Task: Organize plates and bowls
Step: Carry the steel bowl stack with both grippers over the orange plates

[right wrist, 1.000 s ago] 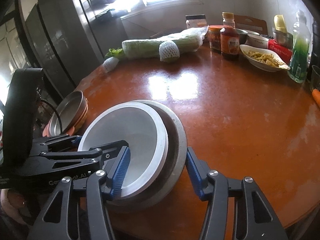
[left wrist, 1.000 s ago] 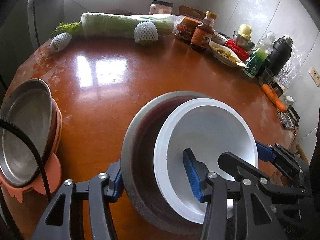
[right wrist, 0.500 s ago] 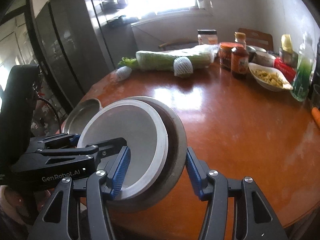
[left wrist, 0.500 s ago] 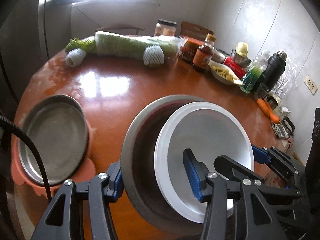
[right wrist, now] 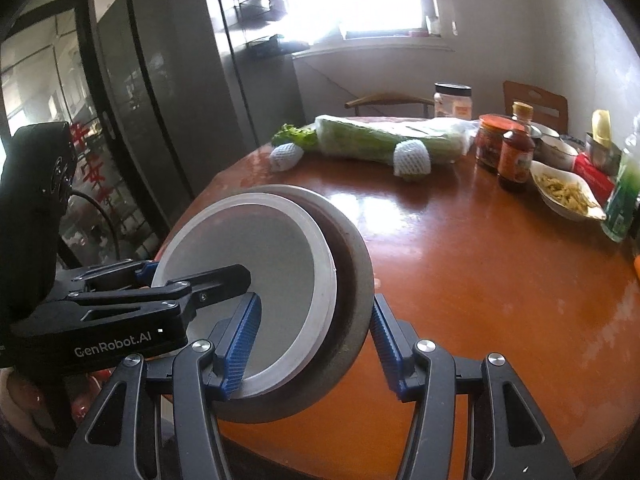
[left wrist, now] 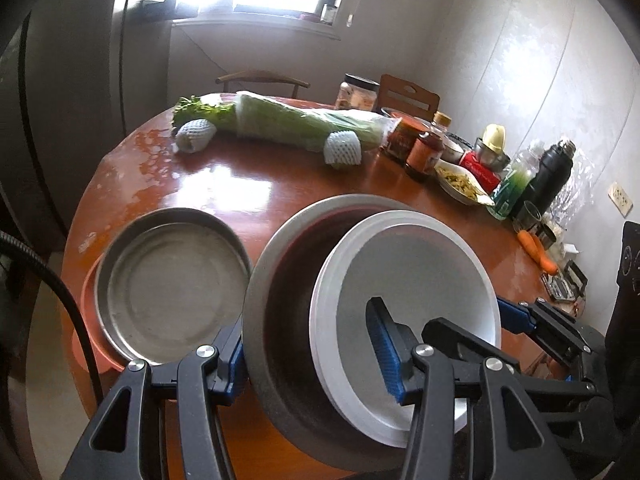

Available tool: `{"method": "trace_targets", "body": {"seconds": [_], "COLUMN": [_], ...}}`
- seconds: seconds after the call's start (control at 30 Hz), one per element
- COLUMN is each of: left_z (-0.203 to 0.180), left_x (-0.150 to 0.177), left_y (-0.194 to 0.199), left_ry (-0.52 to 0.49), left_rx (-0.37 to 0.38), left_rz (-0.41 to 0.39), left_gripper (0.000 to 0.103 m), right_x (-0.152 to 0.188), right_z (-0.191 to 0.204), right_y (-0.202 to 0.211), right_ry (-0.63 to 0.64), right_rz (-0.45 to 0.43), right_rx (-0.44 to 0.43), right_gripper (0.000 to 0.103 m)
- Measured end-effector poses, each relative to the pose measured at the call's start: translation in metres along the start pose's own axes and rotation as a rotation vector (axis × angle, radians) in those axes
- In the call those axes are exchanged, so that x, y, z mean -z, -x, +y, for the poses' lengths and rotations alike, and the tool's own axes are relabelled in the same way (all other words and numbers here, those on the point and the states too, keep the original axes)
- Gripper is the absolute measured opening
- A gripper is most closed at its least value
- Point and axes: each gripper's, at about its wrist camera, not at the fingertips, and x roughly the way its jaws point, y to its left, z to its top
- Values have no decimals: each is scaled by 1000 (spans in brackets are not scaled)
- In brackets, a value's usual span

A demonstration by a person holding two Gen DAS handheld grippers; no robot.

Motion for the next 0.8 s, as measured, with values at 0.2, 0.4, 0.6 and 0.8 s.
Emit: {"method": "trace_targets", "body": {"seconds": [0.2,0.4,0.6,0.8], "left_z": [24,49,73,90], "left_x": [-3,-7,-11,-17], "left_y": [5,13,22,29], "left_ry": [30,68,97,113], "left_rx": [-16,-47,-79,-115], "left_rz": [-13,-35,-56,-67], "left_gripper": [52,52,52,52], "right_x": [-14,-29,-43,-55], "right_z": [19,43,64,81], "right_y": [-11,-23,-37,-51], "right_ry": [29,76,116,150], "right_rz": [-9,-14,-14,-12], "right_rx": [-13,-35,-62,-92], "right_gripper": [57,57,57,57]}}
